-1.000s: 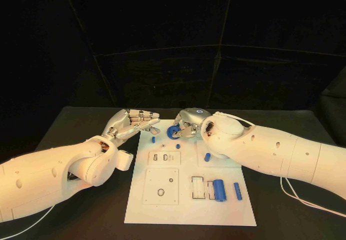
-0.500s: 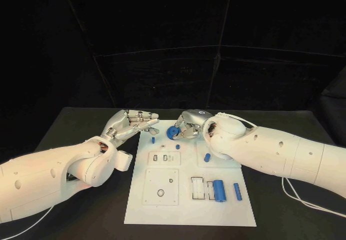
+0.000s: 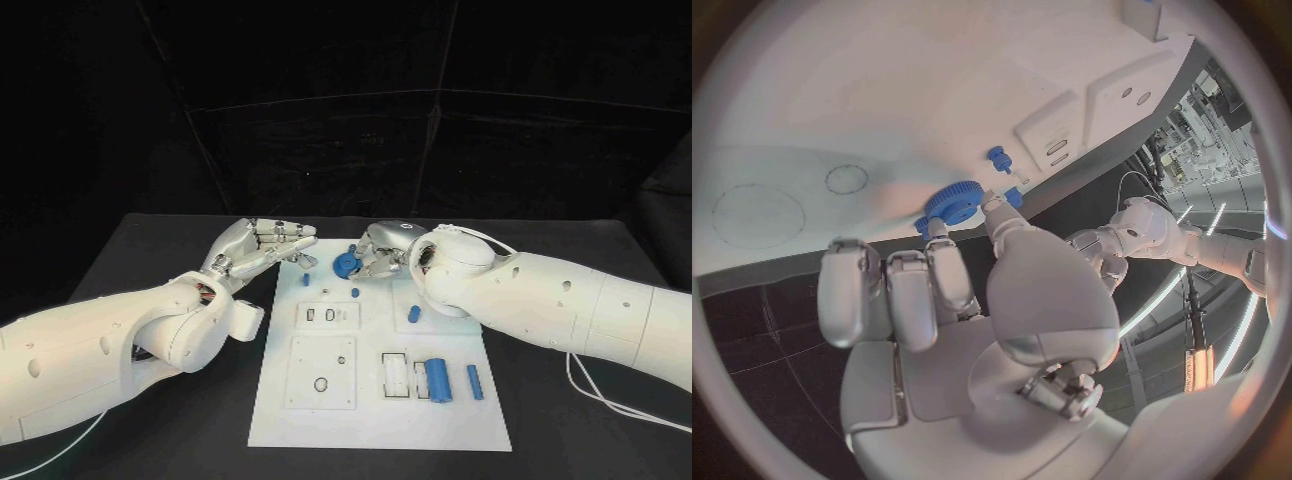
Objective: Assemble the parts on the task board
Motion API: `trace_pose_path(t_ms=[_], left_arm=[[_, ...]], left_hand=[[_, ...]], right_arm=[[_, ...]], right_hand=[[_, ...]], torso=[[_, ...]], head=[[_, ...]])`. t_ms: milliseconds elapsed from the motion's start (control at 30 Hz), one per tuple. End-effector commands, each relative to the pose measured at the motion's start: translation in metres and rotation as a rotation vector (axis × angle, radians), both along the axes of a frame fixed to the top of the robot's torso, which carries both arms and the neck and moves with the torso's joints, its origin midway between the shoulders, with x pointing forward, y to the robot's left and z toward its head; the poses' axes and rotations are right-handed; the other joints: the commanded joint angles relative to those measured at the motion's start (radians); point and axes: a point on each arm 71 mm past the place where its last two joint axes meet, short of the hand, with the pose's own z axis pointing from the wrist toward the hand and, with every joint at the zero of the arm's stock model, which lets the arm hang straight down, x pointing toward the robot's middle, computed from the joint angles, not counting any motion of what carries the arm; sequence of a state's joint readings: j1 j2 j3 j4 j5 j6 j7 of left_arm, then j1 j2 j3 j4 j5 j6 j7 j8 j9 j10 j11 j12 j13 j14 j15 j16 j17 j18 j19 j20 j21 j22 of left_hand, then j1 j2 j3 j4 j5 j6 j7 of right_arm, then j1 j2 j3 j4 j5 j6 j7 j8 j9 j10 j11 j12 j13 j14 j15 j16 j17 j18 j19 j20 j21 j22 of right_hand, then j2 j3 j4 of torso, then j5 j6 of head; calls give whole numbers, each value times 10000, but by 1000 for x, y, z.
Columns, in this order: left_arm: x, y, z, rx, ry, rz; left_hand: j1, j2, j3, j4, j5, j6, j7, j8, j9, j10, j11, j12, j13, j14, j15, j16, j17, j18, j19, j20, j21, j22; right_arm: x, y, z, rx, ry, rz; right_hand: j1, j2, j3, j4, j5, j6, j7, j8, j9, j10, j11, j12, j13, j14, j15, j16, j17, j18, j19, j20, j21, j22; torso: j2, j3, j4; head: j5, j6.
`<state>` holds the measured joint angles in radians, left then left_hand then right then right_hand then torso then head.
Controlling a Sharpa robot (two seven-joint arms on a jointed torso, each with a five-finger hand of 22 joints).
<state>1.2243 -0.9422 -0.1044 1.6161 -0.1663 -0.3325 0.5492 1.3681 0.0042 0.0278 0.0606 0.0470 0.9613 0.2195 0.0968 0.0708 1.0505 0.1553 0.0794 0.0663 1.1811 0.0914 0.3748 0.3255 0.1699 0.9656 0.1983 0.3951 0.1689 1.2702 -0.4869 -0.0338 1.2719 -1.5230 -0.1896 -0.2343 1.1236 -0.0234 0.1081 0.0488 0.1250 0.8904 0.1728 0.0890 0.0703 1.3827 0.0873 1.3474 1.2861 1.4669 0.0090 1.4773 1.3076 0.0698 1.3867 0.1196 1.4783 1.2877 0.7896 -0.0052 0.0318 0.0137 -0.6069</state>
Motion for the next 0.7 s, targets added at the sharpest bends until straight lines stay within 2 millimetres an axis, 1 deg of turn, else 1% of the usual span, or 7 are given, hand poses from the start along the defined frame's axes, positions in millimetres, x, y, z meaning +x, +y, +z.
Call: trace_pose_path(t_ms=[33, 167, 367, 467, 567, 633, 700], left_arm=[[0, 0, 1, -24, 15, -25], [0, 1, 1, -21, 11, -13], [1, 3, 1, -14, -6, 14], [1, 4, 1, -13, -10, 19], [2, 5, 0, -15, 1, -4], [2, 5, 0, -15, 11, -17], [3, 5, 0, -19, 25, -45]], left_hand=[[31, 45, 1, -47, 7, 47, 33, -35, -3, 39, 38, -60, 0, -55, -11, -69, 8, 111, -66, 15, -52, -17], [31, 45, 1, -47, 7, 47, 33, -35, -3, 39, 38, -60, 0, -55, -11, -69, 8, 111, -66, 15, -52, -17], [33, 46, 1, -53, 7, 46, 35, -40, -4, 37, 39, -64, -1, -57, -10, -69, 14, 111, -67, 16, -52, -17], [38, 45, 1, -62, 7, 52, 31, -41, -2, 44, 37, -63, 1, -61, -10, -71, 19, 111, -69, 16, -53, -19], [55, 75, 10, -108, 8, 166, -26, -10, 18, 176, -7, -21, 19, -79, -30, -83, 56, 116, -78, 10, -58, -26], [63, 94, 16, -135, 8, 238, -53, 7, 27, 263, -32, 1, 25, -99, -43, -99, 75, 120, -92, 3, -66, -33], [65, 114, 20, -158, 7, 297, -69, 11, 30, 338, -46, 11, 26, -160, -44, -153, 81, 117, -128, 2, -92, -49]], right_arm=[[0, -4, 4, 358, -269, -190], [-2, -10, 13, 1362, -1106, -156], [-12, -35, 22, 2978, -1227, 321], [-16, -58, 23, 3655, -417, 368], [-20, -91, 22, 3965, 517, 307], [-20, -106, 22, 3993, 760, 216], [-20, -124, 21, 3929, 873, 50]], right_hand=[[8, 74, -85, 36, 211, 74, 1, 20, 9, 90, -10, 88, 42, 549, 15, -12, 131, -103, 39, 22, 32, 19], [273, 108, -125, -14, 597, 138, -21, 25, 7, 158, -34, 160, 137, 555, -3, -4, 154, -106, 51, 5, 39, 36], [745, 113, -110, -264, 599, 150, -27, -10, -7, 184, -48, 177, 173, 556, -19, -6, 157, -110, 61, -12, 45, 53], [1077, 81, -95, -500, 429, 121, -18, -49, -16, 168, -45, 162, 168, 561, -18, 4, 190, -114, 68, -14, 48, 71], [1577, 29, -30, -898, 460, 112, -12, -76, -15, 119, -44, 120, 138, 572, -16, 27, 256, -116, 67, -14, 45, 79], [1726, 26, -19, -1033, 500, 171, -23, -51, -4, 113, -51, 114, 138, 574, -22, 32, 273, -120, 76, -16, 49, 97], [1834, -4, -27, -1147, 497, 202, -28, -39, 0, 123, -60, 121, 151, 577, -27, 38, 289, -124, 89, -20, 56, 119]], torso=[[0, 2, 6], [-4, 9, -11], [-30, 4, -34], [-54, 1, -48], [-106, 22, -106], [-122, 32, -128], [-137, 44, -152]], head=[[6, 8], [13, 38], [0, 113], [-39, 156], [-69, 172], [-85, 164], [-159, 187]])
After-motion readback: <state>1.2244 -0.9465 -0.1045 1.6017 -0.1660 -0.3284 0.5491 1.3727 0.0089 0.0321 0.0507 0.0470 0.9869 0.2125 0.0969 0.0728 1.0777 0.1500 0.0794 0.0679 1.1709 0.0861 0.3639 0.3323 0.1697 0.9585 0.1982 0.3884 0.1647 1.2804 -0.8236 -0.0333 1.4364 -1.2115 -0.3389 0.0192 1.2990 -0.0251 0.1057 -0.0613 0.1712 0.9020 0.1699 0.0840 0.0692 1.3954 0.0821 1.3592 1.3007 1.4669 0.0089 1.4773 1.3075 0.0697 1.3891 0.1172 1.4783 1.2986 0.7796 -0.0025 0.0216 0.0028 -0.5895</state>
